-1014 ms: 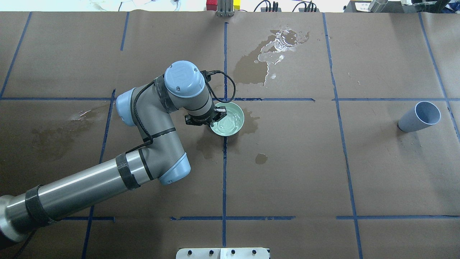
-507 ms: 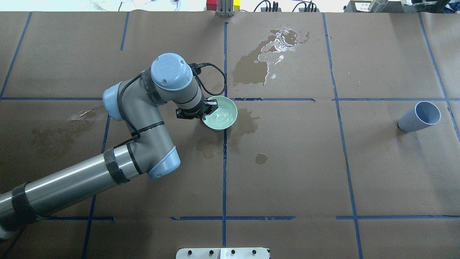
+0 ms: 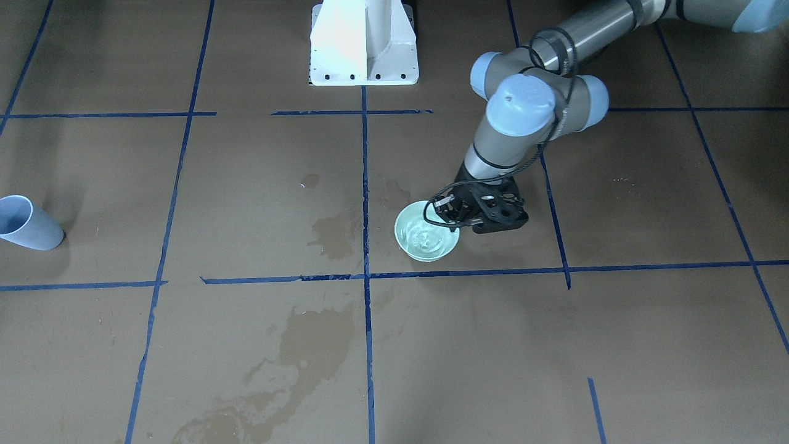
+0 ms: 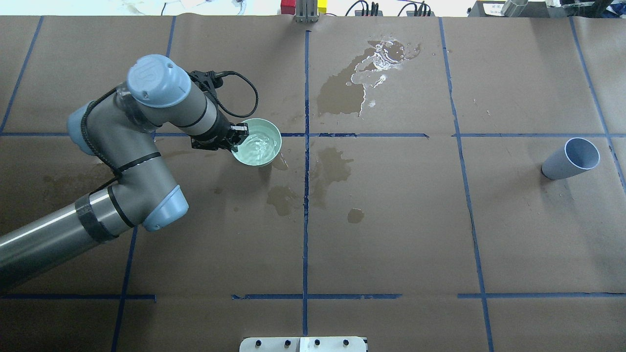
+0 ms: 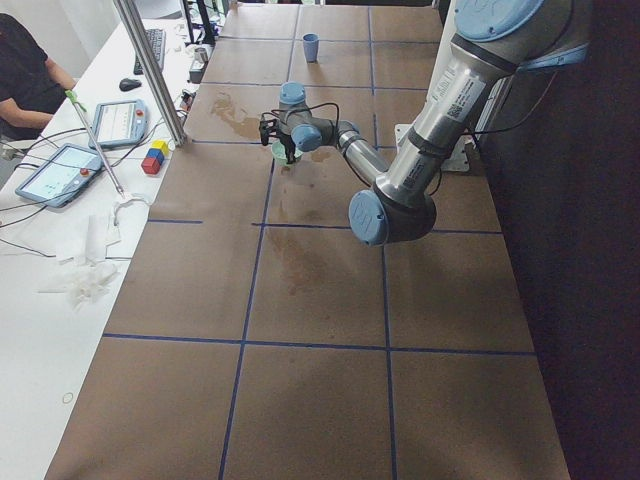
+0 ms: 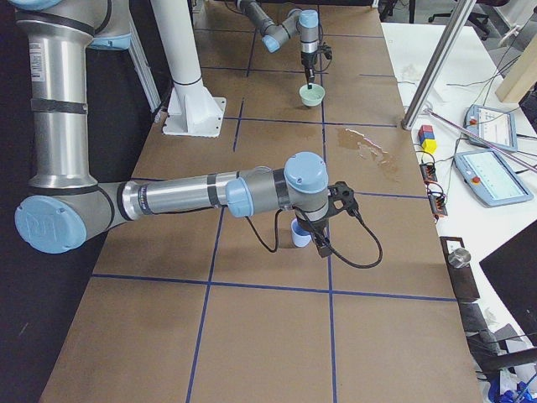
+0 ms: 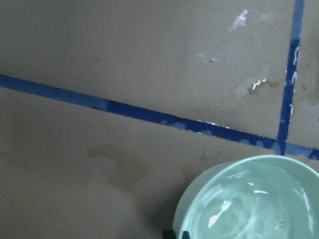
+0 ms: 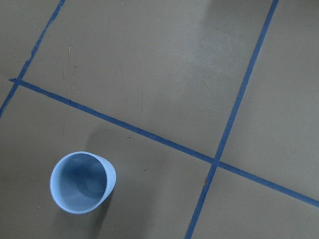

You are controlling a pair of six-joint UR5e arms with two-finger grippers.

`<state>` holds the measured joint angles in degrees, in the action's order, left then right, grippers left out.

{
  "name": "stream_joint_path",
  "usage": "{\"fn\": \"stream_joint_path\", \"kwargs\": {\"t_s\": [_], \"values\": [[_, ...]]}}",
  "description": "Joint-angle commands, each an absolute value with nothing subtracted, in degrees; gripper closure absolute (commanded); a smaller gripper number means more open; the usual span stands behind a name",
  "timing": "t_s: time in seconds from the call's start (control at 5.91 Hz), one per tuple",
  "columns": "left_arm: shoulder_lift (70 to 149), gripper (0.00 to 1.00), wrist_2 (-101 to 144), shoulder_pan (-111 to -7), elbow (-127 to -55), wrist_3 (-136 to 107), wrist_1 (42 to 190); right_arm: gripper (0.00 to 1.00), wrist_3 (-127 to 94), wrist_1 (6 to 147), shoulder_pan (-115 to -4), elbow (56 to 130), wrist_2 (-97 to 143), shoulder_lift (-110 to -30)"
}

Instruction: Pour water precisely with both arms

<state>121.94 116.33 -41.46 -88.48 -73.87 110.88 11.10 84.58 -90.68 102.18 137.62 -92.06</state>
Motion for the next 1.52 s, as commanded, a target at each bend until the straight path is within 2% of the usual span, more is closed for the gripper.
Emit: {"fn": "stream_joint_path", "kwargs": {"t_s": [0.0, 0.68, 1.35], "values": [[112.99, 1.00, 122.14, -46.03, -88.68, -66.67, 118.45, 0.00, 10.46, 84.55, -90.18, 102.13, 137.64, -92.02], [99.09, 1.00, 132.43, -58.33, -88.68, -43.91, 119.09, 0.00, 9.93, 84.46, -90.09, 102.30, 137.64, -92.02], [88.43, 1.00, 134.83, -61.00, -87.72, -36.65, 127.70, 0.00, 9.93, 84.29, -89.91, 102.22, 137.64, -92.11]]}}
